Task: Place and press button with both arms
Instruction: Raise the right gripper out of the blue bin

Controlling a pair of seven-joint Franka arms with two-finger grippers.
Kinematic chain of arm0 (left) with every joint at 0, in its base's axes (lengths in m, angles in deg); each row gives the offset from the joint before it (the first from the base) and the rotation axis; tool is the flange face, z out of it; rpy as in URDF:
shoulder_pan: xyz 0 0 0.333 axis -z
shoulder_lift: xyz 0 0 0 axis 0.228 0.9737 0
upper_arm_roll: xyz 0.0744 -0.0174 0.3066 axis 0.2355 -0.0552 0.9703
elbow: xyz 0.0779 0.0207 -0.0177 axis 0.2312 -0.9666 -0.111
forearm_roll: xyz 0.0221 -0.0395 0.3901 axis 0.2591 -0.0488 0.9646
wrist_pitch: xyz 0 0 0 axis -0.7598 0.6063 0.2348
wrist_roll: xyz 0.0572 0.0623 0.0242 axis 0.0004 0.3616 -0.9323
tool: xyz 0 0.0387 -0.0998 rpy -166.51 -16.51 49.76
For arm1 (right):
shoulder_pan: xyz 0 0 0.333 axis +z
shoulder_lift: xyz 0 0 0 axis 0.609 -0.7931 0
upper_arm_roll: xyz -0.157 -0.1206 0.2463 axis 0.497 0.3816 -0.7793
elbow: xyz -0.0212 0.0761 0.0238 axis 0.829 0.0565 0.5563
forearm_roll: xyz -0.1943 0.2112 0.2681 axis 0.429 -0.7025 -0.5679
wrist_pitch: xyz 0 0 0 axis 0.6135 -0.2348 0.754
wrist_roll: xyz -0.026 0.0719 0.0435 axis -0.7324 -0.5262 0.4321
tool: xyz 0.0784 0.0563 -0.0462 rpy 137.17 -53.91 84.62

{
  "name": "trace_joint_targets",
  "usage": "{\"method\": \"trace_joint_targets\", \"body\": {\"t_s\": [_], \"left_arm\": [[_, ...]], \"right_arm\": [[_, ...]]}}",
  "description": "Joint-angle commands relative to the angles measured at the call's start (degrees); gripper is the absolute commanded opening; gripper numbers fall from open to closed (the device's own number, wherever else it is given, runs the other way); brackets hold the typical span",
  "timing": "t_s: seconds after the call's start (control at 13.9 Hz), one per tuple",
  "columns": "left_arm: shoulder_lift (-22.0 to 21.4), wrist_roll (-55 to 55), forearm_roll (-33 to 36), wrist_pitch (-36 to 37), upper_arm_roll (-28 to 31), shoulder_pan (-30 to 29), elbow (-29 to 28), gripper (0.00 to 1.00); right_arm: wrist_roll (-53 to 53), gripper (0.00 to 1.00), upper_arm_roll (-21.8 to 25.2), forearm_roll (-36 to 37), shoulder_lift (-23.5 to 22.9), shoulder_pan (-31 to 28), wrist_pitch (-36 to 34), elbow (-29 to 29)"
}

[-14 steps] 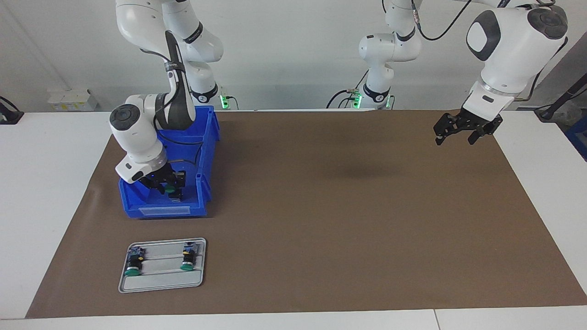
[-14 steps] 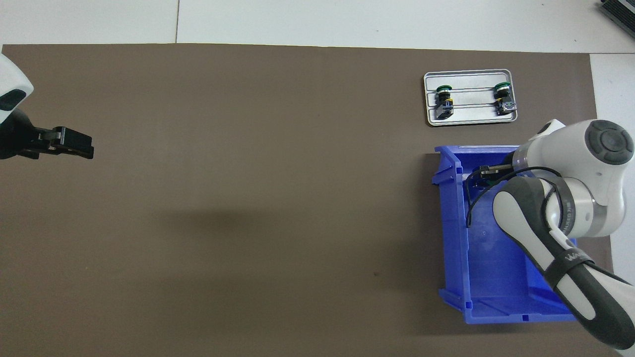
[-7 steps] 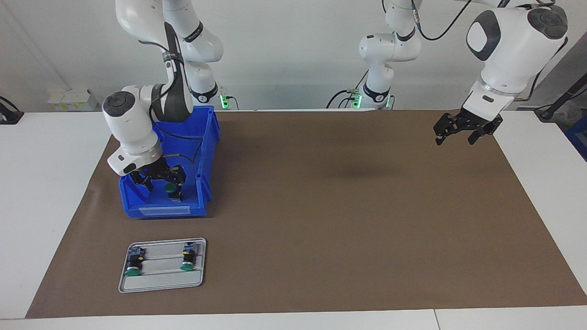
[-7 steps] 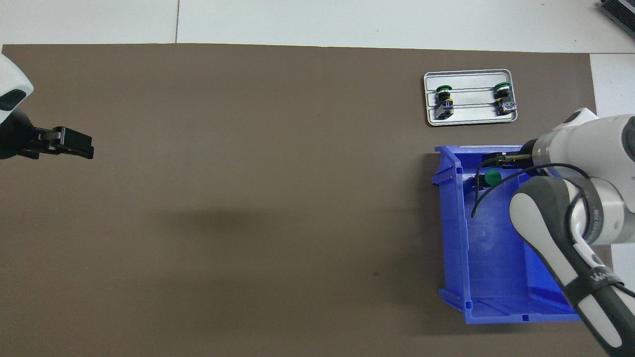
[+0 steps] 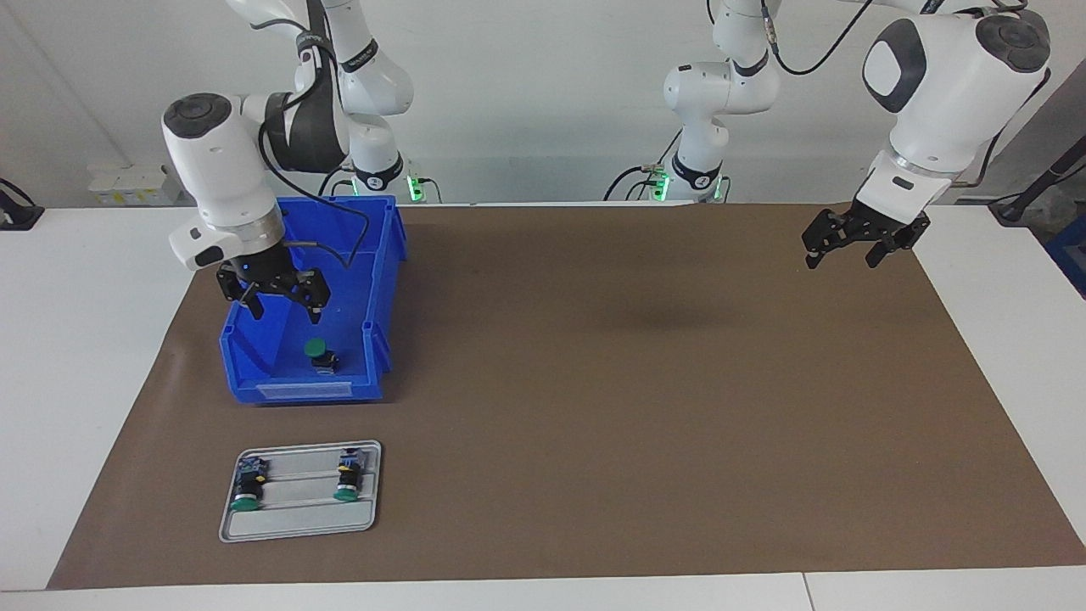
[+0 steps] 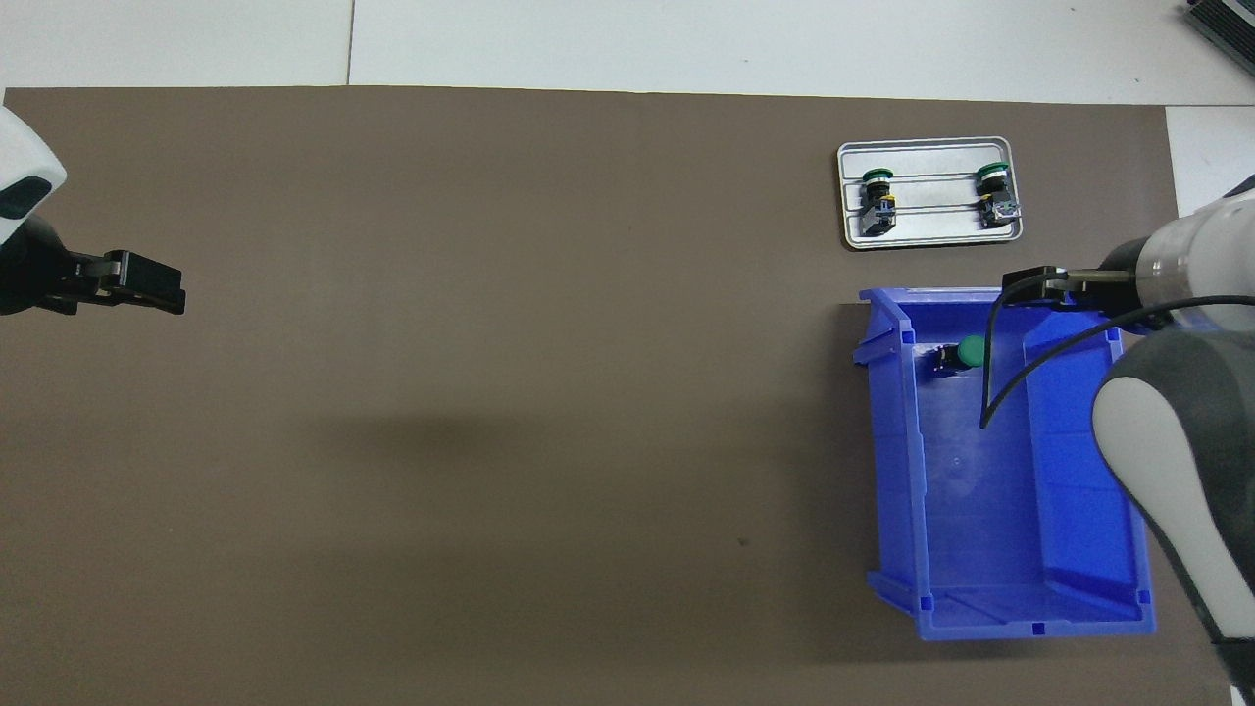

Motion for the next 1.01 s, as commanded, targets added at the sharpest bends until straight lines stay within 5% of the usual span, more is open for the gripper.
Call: {"method": "trace_joint_targets", "body": {"t_s": [0.0,0.36,0.94], "left_arm": [[-1.7,0.0,-0.6,-0.9,-0.1,-0.3,-2.1,1.0],[-1.7,0.0,-0.6,-0.9,-0.1,-0.3,-2.0,1.0],[-1.7,-0.1,-0.6,-0.9,-0.1,-0.4,-2.1,1.0]], "right_arm": [[-0.6,0.97,-0.3,-2.2,-1.2,-0.2,-7.8,8.4],[-0.5,1.0,-0.4,-2.2,0.2,1.2,-12.3,12.0],[-0.3,1.0,8.0,-2.4,2.3,8.3,-20.4,13.0]]}}
